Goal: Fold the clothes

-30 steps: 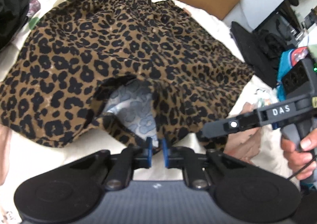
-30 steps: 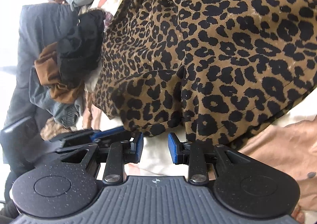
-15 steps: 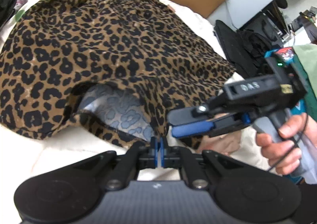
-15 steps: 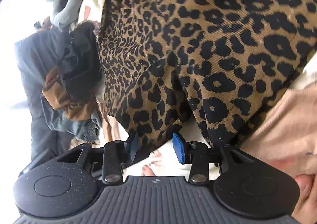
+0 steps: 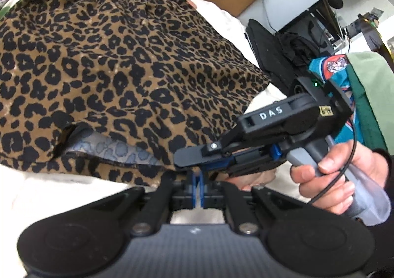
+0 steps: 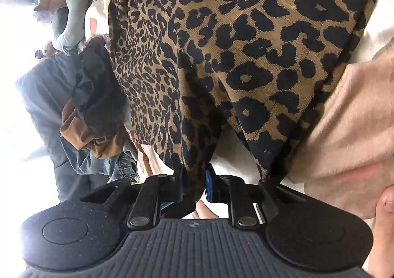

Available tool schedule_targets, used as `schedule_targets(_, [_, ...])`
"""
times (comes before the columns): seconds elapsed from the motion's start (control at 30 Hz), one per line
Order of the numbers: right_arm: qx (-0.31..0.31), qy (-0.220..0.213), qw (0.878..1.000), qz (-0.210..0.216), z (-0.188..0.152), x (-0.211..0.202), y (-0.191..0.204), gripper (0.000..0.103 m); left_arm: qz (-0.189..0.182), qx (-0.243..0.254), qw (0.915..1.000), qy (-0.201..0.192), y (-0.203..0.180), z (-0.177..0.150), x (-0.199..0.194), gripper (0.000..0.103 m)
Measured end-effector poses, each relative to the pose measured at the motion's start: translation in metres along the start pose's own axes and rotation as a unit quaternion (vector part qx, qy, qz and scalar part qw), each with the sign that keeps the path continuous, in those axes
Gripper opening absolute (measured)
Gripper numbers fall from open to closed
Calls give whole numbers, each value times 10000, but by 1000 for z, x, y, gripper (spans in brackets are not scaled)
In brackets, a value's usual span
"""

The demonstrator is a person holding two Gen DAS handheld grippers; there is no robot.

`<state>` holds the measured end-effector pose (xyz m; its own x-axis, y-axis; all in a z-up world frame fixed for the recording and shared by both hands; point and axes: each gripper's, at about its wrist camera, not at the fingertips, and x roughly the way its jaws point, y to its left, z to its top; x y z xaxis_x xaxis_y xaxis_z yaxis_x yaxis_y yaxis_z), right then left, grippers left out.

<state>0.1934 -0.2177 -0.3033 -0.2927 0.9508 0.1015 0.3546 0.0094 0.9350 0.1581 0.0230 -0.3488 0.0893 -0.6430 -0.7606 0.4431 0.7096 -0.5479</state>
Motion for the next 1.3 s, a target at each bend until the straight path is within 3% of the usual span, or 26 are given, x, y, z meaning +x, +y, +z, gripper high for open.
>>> schedule_targets(0.23, [-299,13,9994,-195,1,-3,3,8,543,-200,9983,-104,22,0,-22,13])
schedule_targets(0.37, [-602,48,9971,-458,0,-4,6,8,1110,-579,9917,-293,50,1,-34,15])
schedule_targets(0.5, [-954,84,9919,-831,-1,-3,9,8,1680,-934,9798,-546,78,5,-49,27])
schedule_targets(0.63, [-1303,134,9847,-1152,-3,-1,15,7,2257,-1295,9619,-834,105,10,-64,37])
schedule_targets(0.8, [-1647,196,9756,-1436,-4,0,19,7,2689,-1423,9464,-1084,126,15,-78,46])
schedule_targets(1.07, [-1786,241,9708,-1582,-5,0,22,7,2929,-1722,9321,-1252,157,15,-78,51])
schedule_targets(1.2, [-1807,264,9700,-1605,-5,2,23,7,2884,-2006,9252,-1435,170,13,-78,48])
schedule_targets(1.3, [-1824,307,9697,-1598,-6,2,24,7,2782,-2367,9141,-1759,181,9,-83,37])
